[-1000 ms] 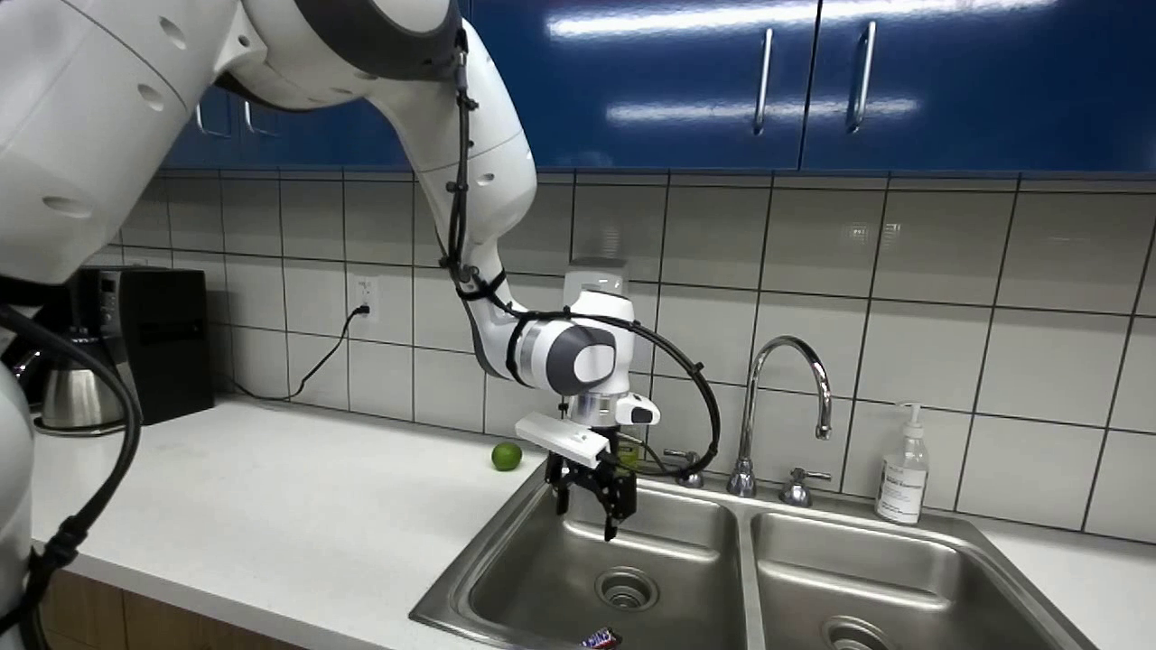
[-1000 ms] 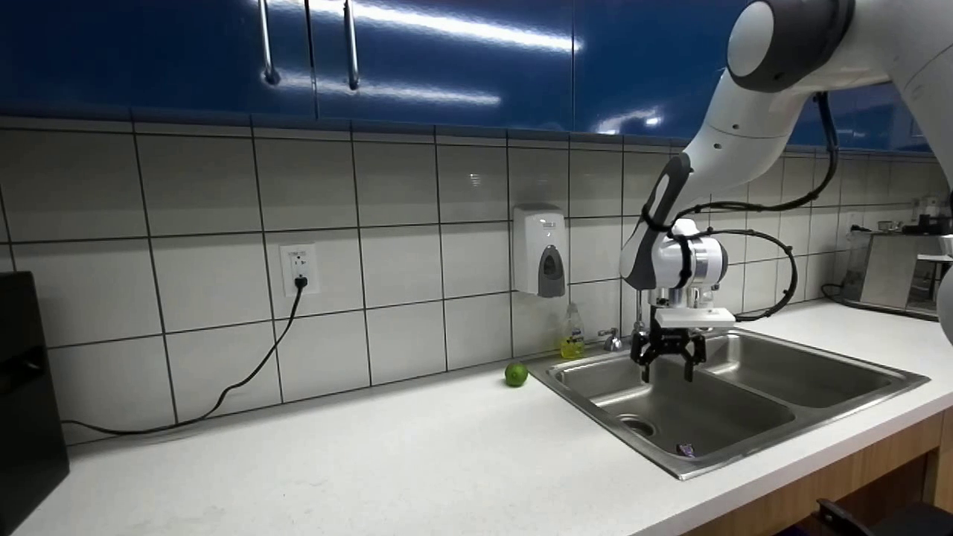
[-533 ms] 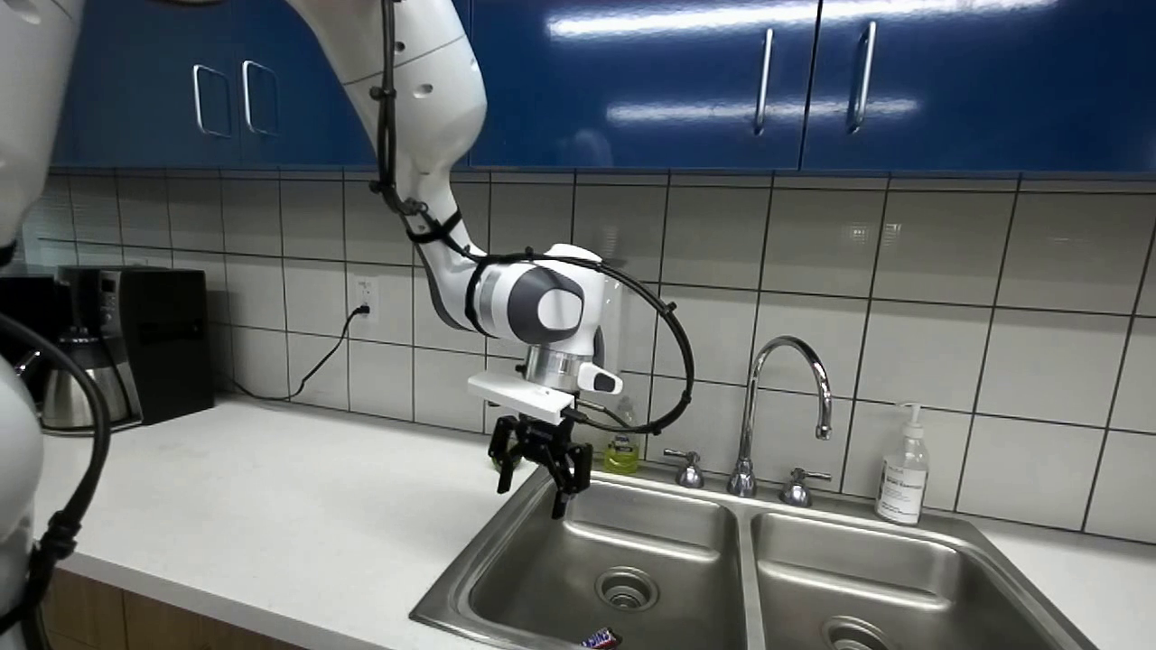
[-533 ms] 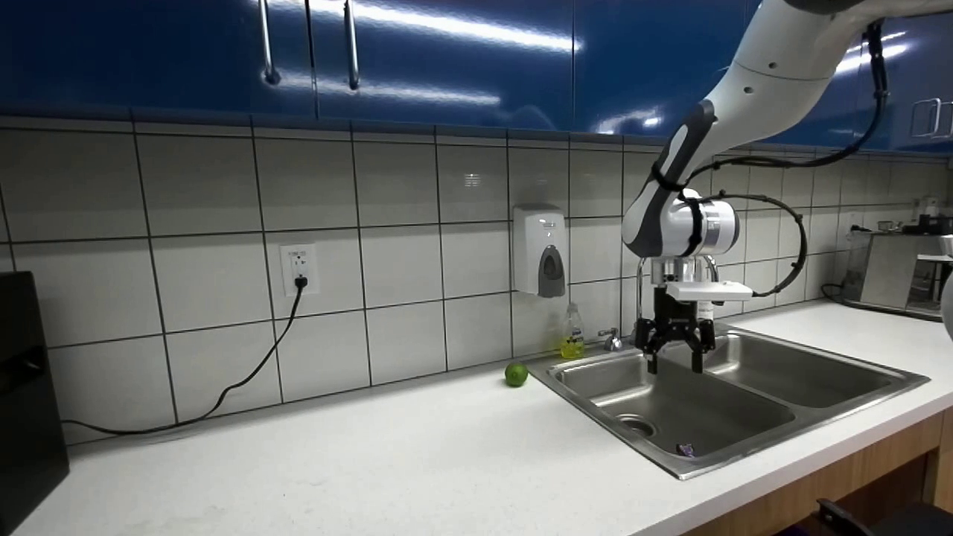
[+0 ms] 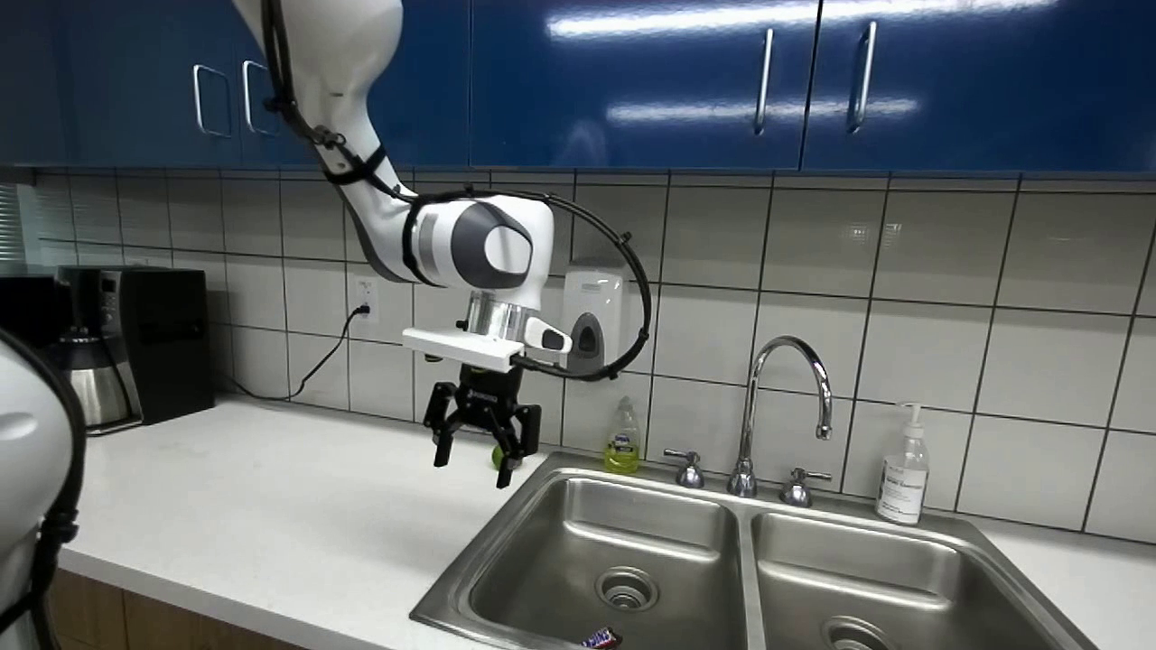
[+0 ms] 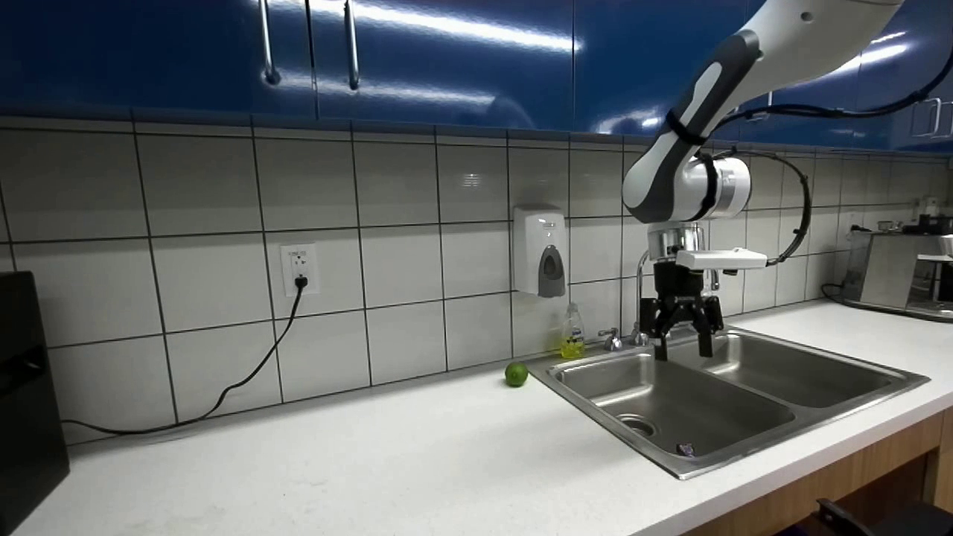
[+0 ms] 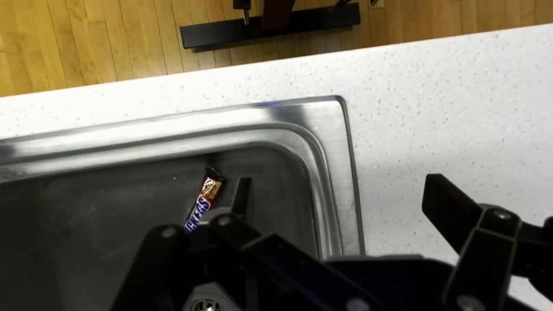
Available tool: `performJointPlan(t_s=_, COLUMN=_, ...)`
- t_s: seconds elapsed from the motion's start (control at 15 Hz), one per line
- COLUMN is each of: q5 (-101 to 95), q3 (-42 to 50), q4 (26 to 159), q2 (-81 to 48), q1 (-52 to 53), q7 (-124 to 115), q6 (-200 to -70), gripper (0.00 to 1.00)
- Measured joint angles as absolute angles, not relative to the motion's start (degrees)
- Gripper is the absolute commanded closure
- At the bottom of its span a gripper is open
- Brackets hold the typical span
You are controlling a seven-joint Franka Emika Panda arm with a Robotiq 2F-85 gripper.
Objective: Put the brown packet in the sink on the left.
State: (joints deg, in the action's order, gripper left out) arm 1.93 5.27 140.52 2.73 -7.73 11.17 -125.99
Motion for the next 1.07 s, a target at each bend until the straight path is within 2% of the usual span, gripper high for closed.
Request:
performJointPlan(t_s=0.67, q5=-0.4, q3=5.3, q4=147.5, q2=20.1, q1=-6.1, q7=11.4, q6=-114.1, gripper=0.0)
performJointPlan(t_s=1.07, q5=-1.6, q3=5.3, q4=149.5, q2=25.9, q1=-6.0, q7=11.5, q6=-109.2, gripper=0.0)
